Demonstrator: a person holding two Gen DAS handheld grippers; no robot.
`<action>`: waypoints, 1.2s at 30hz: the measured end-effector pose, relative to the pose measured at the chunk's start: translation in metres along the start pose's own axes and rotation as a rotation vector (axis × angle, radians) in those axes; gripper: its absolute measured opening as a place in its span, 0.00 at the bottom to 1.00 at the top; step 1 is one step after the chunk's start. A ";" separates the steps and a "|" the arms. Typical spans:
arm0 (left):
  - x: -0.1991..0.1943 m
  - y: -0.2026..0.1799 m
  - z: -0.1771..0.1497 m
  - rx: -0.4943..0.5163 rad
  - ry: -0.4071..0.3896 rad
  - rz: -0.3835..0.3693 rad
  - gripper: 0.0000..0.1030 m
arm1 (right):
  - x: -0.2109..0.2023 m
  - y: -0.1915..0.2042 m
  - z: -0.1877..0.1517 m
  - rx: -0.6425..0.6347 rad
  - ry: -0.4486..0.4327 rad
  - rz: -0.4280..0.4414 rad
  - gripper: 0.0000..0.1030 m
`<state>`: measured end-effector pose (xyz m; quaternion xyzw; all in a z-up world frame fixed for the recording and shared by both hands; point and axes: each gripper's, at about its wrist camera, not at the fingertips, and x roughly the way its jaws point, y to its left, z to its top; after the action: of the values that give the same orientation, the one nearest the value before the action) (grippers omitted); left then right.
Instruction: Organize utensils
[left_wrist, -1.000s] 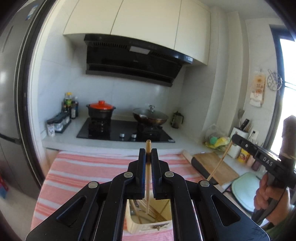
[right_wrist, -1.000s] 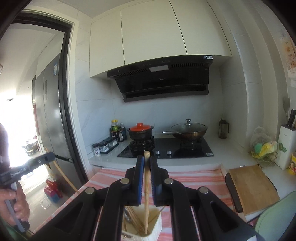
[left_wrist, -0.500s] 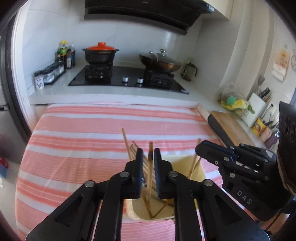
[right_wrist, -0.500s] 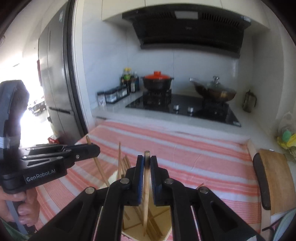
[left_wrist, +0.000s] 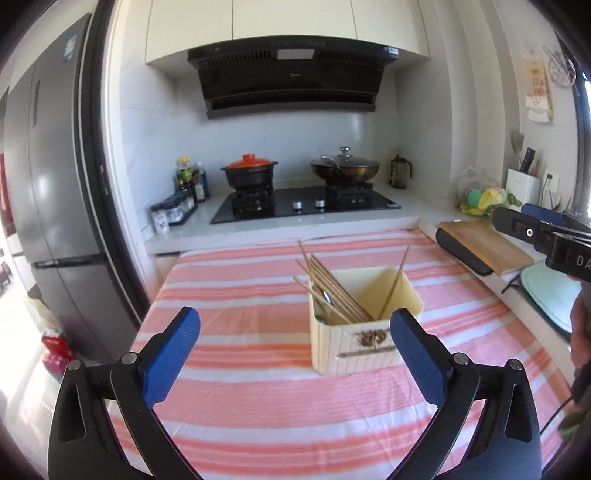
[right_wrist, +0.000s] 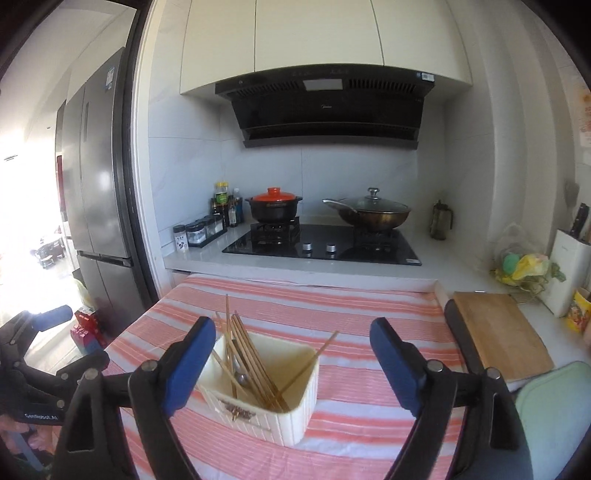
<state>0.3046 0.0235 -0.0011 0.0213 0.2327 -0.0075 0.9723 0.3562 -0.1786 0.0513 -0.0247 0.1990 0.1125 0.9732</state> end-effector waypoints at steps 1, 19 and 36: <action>-0.008 -0.003 -0.006 -0.010 0.018 0.019 1.00 | -0.015 0.004 -0.009 0.011 -0.007 -0.009 0.85; -0.120 -0.019 -0.046 -0.038 0.064 0.146 1.00 | -0.175 0.057 -0.076 0.004 -0.031 -0.041 1.00; -0.136 -0.020 -0.048 -0.041 0.066 0.165 1.00 | -0.191 0.075 -0.076 -0.023 0.010 -0.010 1.00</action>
<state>0.1610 0.0068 0.0172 0.0209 0.2621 0.0781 0.9616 0.1394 -0.1528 0.0561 -0.0377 0.2026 0.1099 0.9724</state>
